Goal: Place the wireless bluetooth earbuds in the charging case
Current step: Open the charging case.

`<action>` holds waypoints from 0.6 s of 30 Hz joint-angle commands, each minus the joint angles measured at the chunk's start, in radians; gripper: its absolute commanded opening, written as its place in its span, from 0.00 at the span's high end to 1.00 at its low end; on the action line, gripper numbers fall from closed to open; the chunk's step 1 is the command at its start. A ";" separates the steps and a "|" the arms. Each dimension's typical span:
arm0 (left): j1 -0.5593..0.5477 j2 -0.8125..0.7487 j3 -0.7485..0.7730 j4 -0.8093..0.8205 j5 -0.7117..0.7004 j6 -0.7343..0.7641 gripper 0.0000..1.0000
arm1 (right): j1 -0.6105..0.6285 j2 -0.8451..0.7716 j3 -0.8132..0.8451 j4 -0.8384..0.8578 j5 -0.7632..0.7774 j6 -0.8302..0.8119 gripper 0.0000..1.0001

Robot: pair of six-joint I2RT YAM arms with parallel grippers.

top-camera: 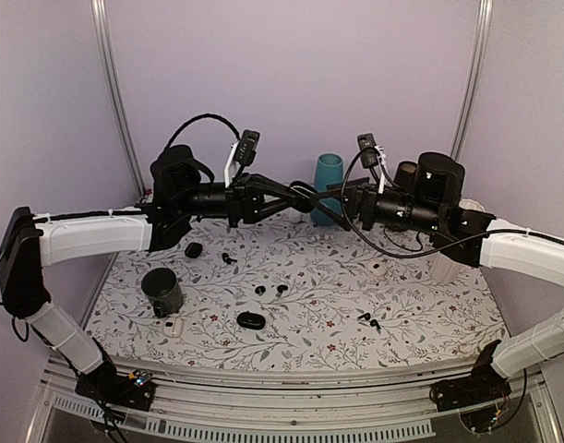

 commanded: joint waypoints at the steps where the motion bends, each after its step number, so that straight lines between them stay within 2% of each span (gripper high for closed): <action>1: -0.022 0.002 0.005 0.036 0.095 0.023 1.00 | -0.039 -0.028 0.020 -0.005 0.071 0.021 0.04; 12: -0.026 -0.008 0.000 0.016 0.081 0.045 1.00 | -0.046 -0.018 0.027 -0.014 0.048 0.027 0.04; 18: -0.021 -0.016 -0.005 -0.048 -0.028 0.079 1.00 | -0.046 -0.029 0.030 -0.019 0.031 0.027 0.04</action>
